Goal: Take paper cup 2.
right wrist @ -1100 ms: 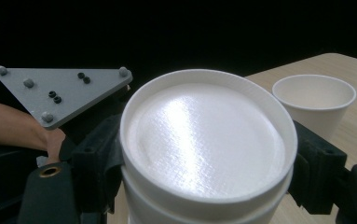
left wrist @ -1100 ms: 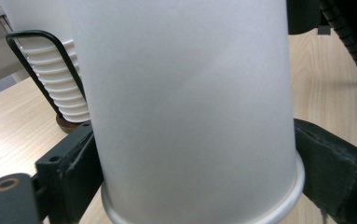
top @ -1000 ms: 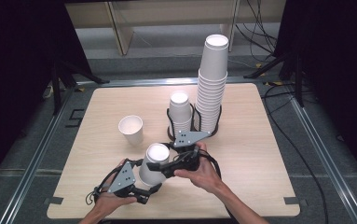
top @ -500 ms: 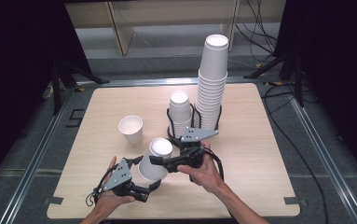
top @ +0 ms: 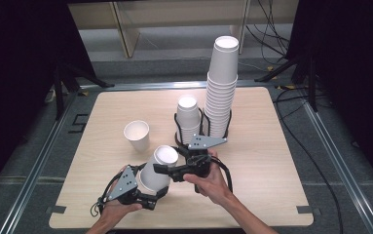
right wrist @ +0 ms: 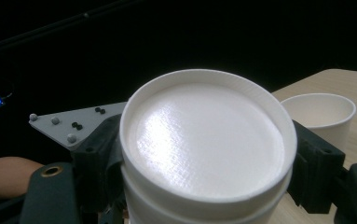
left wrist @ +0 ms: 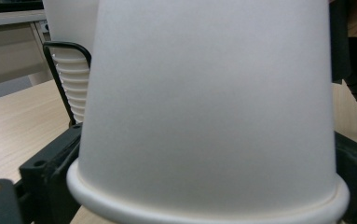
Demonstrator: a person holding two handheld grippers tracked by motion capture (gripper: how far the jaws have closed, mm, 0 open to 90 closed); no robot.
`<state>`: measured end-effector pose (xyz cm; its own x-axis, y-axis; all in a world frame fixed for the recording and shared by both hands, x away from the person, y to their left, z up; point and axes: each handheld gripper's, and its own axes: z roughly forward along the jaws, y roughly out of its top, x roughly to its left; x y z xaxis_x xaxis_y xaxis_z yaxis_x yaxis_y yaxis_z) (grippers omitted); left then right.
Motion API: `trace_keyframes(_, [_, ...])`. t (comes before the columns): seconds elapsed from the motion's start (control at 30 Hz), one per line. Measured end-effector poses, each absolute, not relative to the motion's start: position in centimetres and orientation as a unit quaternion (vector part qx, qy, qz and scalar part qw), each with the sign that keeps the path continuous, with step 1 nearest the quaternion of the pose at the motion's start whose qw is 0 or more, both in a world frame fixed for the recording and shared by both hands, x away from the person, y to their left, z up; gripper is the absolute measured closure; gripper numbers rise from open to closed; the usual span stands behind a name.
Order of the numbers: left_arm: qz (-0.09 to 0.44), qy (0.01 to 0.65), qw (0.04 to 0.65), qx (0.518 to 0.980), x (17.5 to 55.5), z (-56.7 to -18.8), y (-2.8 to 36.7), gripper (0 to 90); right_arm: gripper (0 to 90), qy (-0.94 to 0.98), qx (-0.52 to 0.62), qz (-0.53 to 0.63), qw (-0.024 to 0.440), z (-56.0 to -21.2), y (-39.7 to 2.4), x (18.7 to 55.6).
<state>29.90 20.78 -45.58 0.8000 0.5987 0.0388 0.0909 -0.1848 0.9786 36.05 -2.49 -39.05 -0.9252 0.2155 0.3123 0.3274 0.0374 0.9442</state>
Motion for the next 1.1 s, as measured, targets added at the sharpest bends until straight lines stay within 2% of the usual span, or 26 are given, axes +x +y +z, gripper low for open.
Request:
trace_keyframes(0.03, [0.212,0.232,0.591,0.743,29.9,-45.5,20.8,5.1,25.1,-0.721,-0.197,-0.662,0.054,-39.0,-2.6,35.9])
trace_keyframes(0.17, [0.214,0.224,0.585,0.749,30.0,-45.5,21.0,7.5,24.7,-0.721,-0.188,-0.666,0.044,-39.1,-2.6,36.2])
trace_keyframes(0.27, [0.218,0.218,0.580,0.755,30.1,-45.4,21.2,9.3,24.2,-0.725,-0.194,-0.658,0.062,-39.1,-2.8,36.2])
trace_keyframes(0.33, [0.216,0.216,0.575,0.759,30.1,-45.4,21.2,10.2,23.9,-0.728,-0.187,-0.658,0.049,-39.2,-2.8,36.3])
trace_keyframes(0.63, [0.220,0.205,0.560,0.772,30.1,-45.4,21.5,11.4,22.1,-0.739,-0.190,-0.644,0.060,-39.2,-2.8,36.2])
trace_keyframes(0.67, [0.220,0.204,0.557,0.774,30.0,-45.4,21.5,11.4,21.0,-0.743,-0.184,-0.642,0.041,-39.2,-2.8,36.3])
trace_keyframes(0.7, [0.221,0.203,0.553,0.777,30.0,-45.4,21.6,11.4,19.0,-0.747,-0.192,-0.634,0.055,-39.1,-2.8,36.0])
trace_keyframes(0.77, [0.221,0.200,0.548,0.781,30.0,-45.4,21.5,11.4,16.1,-0.755,-0.178,-0.630,0.032,-38.9,-2.8,36.2])
trace_keyframes(1.1, [0.215,0.180,0.544,0.791,29.6,-45.5,21.1,14.0,15.3,-0.794,-0.159,-0.587,0.017,-37.9,-3.5,36.2])
